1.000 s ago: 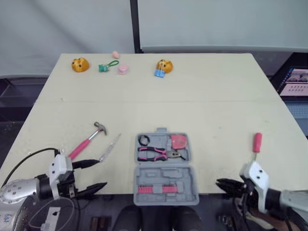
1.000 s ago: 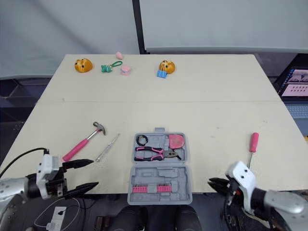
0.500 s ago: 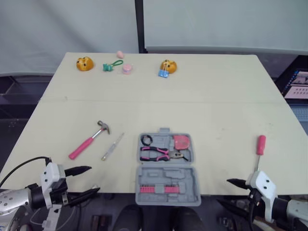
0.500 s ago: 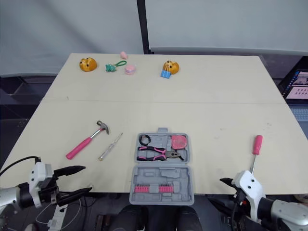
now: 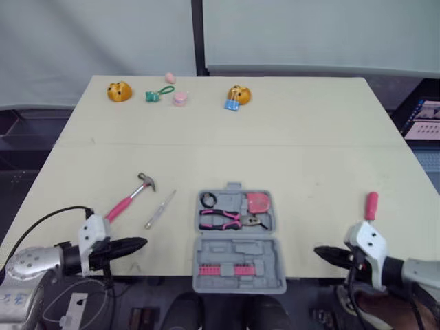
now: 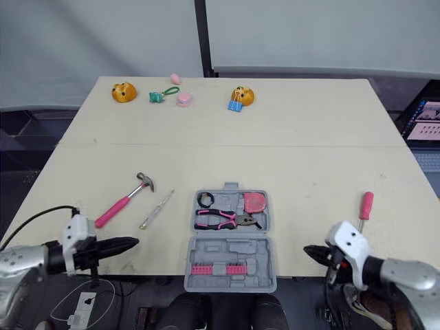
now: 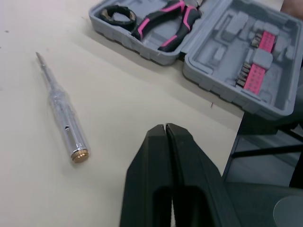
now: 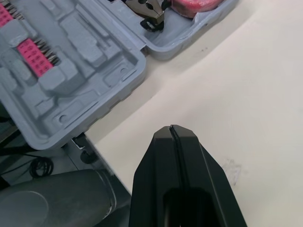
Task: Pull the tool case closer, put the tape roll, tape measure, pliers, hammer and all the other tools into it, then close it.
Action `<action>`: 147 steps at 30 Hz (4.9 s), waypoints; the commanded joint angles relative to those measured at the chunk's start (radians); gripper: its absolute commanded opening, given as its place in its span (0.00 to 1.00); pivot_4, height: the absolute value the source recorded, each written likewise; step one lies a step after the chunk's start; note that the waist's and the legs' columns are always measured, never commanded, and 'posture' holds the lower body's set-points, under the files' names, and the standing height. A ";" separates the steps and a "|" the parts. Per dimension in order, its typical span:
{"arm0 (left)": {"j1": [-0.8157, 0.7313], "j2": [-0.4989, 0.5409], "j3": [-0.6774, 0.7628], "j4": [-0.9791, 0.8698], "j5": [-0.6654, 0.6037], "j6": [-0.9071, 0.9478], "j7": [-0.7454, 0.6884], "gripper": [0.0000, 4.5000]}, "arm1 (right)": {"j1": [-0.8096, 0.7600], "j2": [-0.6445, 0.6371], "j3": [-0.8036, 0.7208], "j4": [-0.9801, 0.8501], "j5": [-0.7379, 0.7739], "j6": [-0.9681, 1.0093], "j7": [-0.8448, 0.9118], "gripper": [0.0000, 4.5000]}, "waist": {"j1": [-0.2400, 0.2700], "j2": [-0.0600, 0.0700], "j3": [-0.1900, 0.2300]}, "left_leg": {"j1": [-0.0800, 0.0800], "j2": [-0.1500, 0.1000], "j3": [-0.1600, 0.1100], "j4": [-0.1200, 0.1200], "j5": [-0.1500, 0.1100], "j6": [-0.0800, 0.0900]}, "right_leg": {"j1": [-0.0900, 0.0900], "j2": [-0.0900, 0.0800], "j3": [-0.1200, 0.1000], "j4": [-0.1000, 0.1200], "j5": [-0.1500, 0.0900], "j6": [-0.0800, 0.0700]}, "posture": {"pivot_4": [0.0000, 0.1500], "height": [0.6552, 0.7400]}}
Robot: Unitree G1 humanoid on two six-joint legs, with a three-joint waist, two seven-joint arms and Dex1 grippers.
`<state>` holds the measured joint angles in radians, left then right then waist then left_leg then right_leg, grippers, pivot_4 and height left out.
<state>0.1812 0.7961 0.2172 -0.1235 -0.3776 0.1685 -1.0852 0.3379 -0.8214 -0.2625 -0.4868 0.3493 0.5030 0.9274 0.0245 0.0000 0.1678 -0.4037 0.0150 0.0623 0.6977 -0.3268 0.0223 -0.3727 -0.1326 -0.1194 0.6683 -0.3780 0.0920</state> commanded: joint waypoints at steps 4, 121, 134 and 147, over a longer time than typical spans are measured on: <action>-0.117 -0.010 -0.130 0.027 0.073 0.026 0.008 0.01 | -0.120 -0.022 0.110 0.069 -0.071 0.000 -0.026 0.00 | 0.001 0.000 0.000 | 0.000 0.000 0.000 0.001 0.000 0.000 | 0.000 0.000 0.000 0.001 0.000 0.000 | 1.00 0.15; -0.616 -0.312 -0.420 0.418 0.332 0.043 0.197 0.01 | -0.635 0.235 0.461 0.453 -0.325 0.006 -0.122 0.00 | -0.004 -0.001 0.000 | -0.001 -0.001 0.001 0.004 0.005 -0.002 | -0.002 0.001 -0.001 0.012 0.000 0.001 | 1.00 0.15; -0.641 -0.320 -0.418 0.455 0.342 0.020 0.220 0.01 | -0.659 0.252 0.459 0.480 -0.345 -0.002 -0.131 0.00 | -0.004 -0.001 0.000 | -0.001 -0.001 0.001 0.004 0.005 -0.002 | -0.002 0.001 -0.001 0.013 0.000 0.001 | 1.00 0.15; -0.647 -0.319 -0.417 0.464 0.346 0.018 0.223 0.01 | -0.679 0.267 0.458 0.506 -0.363 -0.010 -0.143 0.00 | -0.005 -0.001 0.000 | -0.001 -0.001 0.001 0.004 0.005 -0.002 | -0.003 0.001 -0.001 0.013 0.000 0.001 | 1.00 0.15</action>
<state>-0.4548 0.4790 -0.2144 0.3365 -0.0360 0.1957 -0.8734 -0.3342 -0.5591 0.1908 0.0178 -0.0081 0.5019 0.8013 0.0194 -0.0011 0.1677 -0.4047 0.0137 0.0632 0.7020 -0.3220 0.0202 -0.3751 -0.1320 -0.1203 0.6811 -0.3777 0.0926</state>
